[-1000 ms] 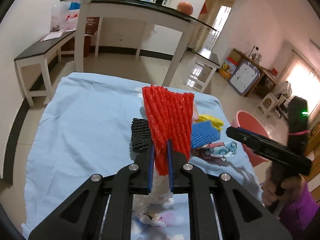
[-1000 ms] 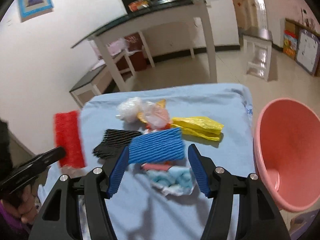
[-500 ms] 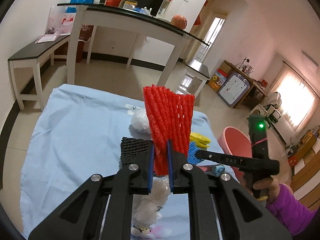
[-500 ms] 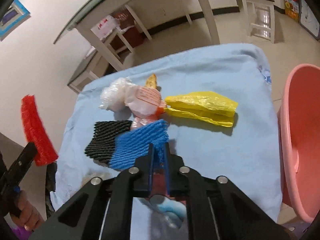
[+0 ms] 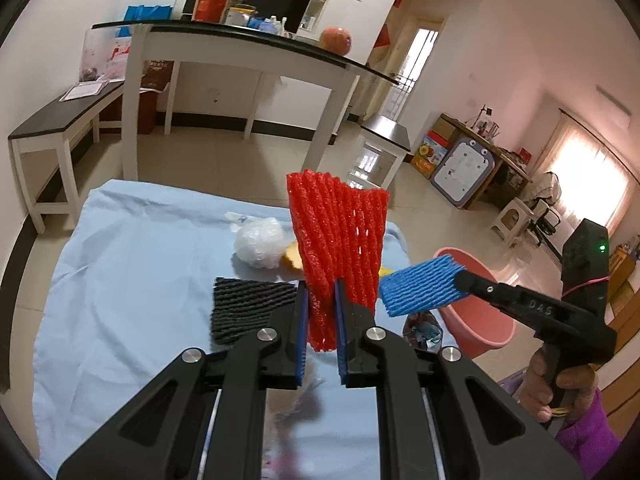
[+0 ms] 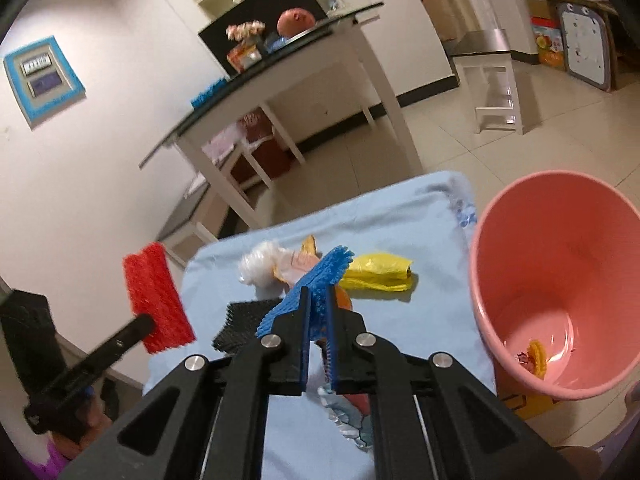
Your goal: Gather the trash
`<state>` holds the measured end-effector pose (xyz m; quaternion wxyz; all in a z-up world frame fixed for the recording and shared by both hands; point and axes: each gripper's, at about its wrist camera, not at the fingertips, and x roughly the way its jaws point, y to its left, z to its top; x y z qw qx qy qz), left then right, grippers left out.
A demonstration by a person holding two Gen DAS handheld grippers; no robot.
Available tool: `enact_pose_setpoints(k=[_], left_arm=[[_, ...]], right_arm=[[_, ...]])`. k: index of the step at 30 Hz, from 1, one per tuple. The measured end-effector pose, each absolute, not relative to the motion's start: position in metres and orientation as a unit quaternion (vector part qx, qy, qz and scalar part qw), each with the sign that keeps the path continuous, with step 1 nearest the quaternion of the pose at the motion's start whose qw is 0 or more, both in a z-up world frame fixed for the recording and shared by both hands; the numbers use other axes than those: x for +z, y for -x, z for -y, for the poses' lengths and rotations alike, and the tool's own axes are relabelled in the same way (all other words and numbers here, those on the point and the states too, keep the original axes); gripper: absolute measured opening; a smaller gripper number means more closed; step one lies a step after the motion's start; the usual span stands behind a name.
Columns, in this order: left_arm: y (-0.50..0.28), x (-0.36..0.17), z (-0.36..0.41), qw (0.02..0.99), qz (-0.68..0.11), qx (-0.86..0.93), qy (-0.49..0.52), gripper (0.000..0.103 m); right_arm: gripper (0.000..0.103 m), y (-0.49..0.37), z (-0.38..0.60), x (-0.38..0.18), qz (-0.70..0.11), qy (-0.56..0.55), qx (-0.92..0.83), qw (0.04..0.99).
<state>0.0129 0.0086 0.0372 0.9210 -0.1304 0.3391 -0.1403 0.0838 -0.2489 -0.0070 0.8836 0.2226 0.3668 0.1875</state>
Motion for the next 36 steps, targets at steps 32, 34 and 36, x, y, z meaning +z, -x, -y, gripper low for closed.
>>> enact_pose_setpoints(k=[32, 34, 36], left_arm=[[0.009, 0.044, 0.004, 0.923, -0.333, -0.147, 0.121, 0.011], [0.01, 0.043, 0.005, 0.922, -0.335, -0.149, 0.122, 0.011], [0.011, 0.042, 0.005, 0.922, -0.336, -0.151, 0.122, 0.011]], right_arm=[[0.043, -0.005, 0.259, -0.062, -0.47, -0.222, 0.153, 0.84], [0.047, 0.007, 0.259, -0.053, -0.455, -0.178, 0.132, 0.863], [0.049, 0.016, 0.258, -0.044, -0.438, -0.145, 0.131, 0.877]])
